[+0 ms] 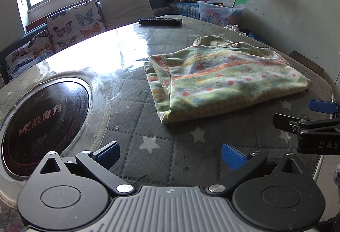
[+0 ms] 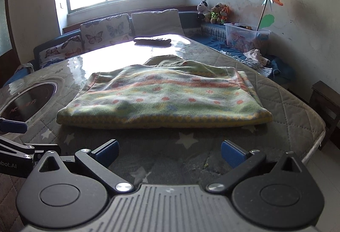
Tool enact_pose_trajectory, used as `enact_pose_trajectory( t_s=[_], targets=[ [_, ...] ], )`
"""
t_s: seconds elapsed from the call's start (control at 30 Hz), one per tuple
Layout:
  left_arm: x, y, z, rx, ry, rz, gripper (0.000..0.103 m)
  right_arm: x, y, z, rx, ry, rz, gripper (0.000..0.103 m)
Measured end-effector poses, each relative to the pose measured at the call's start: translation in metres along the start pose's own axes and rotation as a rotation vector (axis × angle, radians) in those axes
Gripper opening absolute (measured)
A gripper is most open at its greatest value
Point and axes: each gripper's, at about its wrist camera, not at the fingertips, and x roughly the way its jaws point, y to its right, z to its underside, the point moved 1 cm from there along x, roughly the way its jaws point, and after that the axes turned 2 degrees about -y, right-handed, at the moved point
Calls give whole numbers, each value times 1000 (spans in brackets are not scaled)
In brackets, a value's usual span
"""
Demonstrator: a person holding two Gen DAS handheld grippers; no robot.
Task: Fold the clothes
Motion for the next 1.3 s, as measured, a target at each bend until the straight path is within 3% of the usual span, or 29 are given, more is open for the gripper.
enact_pose_trajectory(
  t_s=[1.3],
  targets=[
    [-3,23,15,49,-20,53,103,-4,-1,9,-3,-32,39,103]
  ],
)
